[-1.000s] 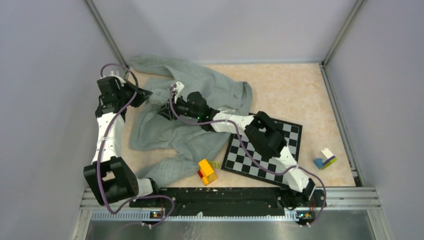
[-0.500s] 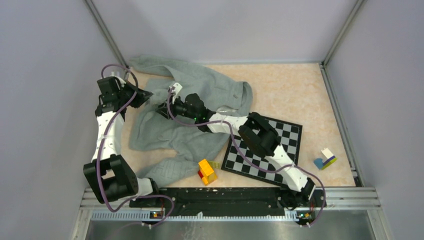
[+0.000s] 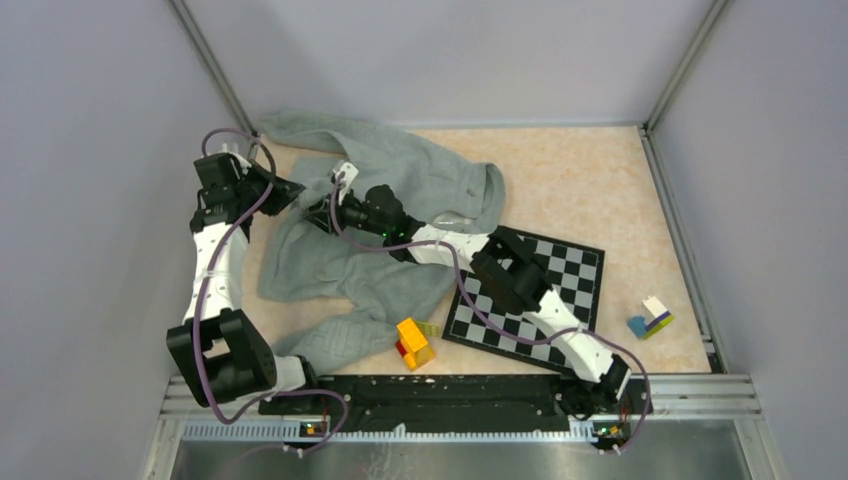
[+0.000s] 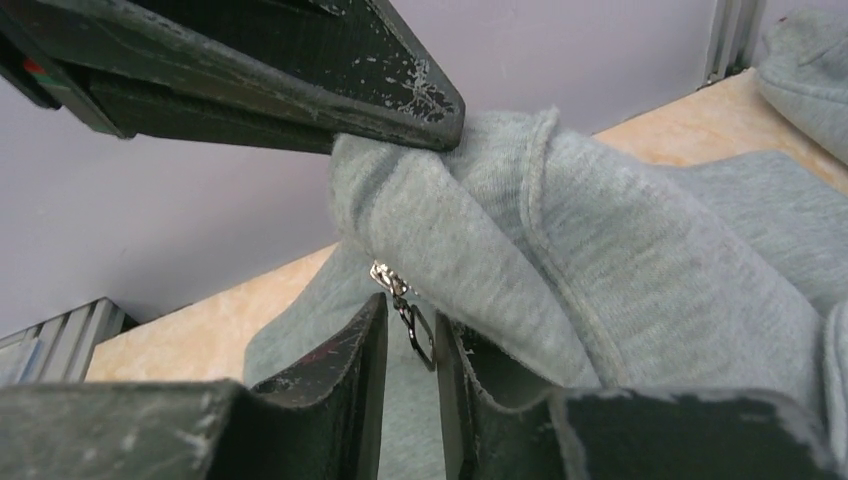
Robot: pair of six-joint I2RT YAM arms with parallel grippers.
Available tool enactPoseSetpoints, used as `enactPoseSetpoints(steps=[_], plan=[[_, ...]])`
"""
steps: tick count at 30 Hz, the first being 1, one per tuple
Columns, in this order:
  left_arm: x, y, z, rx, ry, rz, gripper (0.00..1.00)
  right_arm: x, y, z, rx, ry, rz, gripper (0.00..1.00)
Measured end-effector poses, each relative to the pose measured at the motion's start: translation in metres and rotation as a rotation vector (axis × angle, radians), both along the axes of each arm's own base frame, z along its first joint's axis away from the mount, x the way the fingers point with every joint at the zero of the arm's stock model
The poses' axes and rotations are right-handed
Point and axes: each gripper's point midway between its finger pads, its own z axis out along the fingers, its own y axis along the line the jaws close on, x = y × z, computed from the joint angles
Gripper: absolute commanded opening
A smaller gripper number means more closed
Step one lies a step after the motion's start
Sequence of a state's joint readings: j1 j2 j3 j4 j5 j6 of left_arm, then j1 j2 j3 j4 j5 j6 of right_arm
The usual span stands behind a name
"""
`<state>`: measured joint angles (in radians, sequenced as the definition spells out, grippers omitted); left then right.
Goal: Zip up the jacket
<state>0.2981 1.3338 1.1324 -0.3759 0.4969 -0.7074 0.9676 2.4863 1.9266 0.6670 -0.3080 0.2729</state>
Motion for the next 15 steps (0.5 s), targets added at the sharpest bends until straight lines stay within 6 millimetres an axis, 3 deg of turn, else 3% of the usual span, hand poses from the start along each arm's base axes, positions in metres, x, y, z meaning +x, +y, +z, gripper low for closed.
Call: enactPoseSetpoints(steps=[3, 8, 11, 15], plan=[[0.0, 0.001, 0.0, 0.003, 0.001, 0.004, 0.0, 0.002, 0.004, -0.002, -0.002, 0.004, 0.0, 0.0], [-0.001, 0.007, -0.003, 0.047, 0.014, 0.02, 0.0, 0.004, 0.003, -0.01, -0.028, 0.059, -0.028, 0.0], [-0.003, 0.016, -0.007, 0.115, 0.035, 0.03, 0.0, 0.0, -0.007, -0.018, -0.094, 0.179, -0.044, 0.0], [-0.001, 0.024, -0.007, 0.176, 0.044, 0.033, 0.0, -0.009, -0.02, -0.007, -0.15, 0.335, 0.0, 0.0]])
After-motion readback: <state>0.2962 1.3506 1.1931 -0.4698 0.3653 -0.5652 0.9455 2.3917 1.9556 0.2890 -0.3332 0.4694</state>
